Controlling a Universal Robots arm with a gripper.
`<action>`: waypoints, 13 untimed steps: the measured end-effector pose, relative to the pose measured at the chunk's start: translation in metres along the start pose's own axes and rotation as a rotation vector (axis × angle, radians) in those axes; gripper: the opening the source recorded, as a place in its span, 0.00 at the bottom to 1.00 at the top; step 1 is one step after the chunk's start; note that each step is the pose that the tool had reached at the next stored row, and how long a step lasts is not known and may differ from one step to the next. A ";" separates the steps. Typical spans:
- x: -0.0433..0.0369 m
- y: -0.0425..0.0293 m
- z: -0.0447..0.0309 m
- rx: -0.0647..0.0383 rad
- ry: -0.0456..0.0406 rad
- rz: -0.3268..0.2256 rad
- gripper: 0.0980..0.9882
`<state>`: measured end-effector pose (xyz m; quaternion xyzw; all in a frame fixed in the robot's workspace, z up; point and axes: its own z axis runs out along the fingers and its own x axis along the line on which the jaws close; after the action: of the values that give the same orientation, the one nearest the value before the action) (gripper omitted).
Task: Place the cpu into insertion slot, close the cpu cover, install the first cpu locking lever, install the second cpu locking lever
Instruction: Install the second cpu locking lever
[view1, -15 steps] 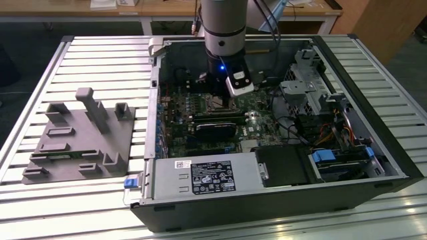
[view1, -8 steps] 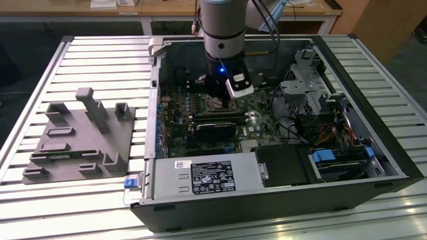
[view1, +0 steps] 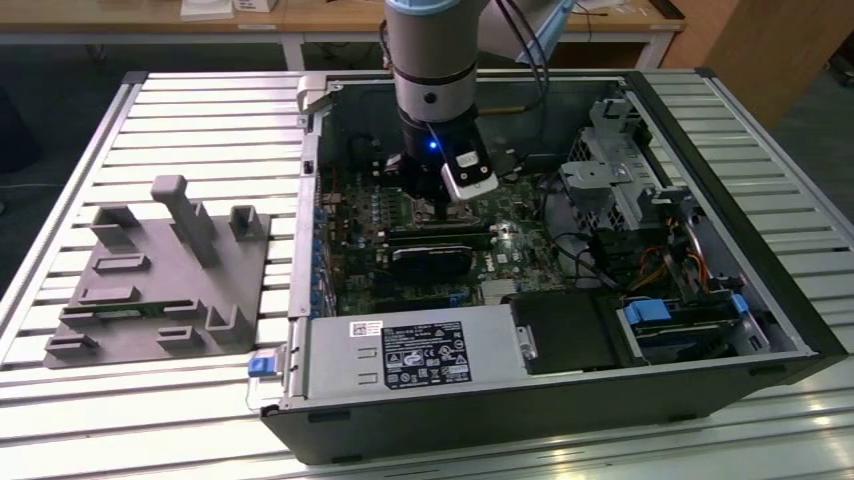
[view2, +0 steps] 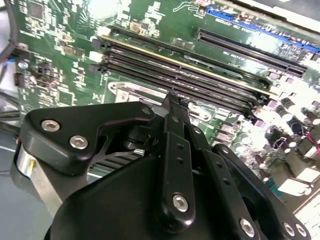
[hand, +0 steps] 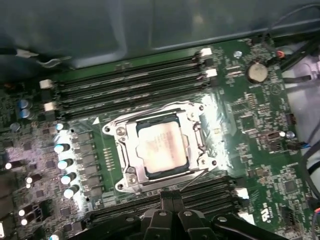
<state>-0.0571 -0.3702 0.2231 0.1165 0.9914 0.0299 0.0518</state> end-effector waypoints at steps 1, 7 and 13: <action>0.0012 -0.0004 0.0004 -0.001 0.0005 -0.006 0.01; 0.0085 -0.0025 0.0017 -0.003 0.0021 -0.029 0.01; 0.0164 -0.0057 0.0033 -0.006 0.0039 -0.049 0.01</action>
<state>-0.0740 -0.3718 0.2178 0.0918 0.9940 0.0320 0.0509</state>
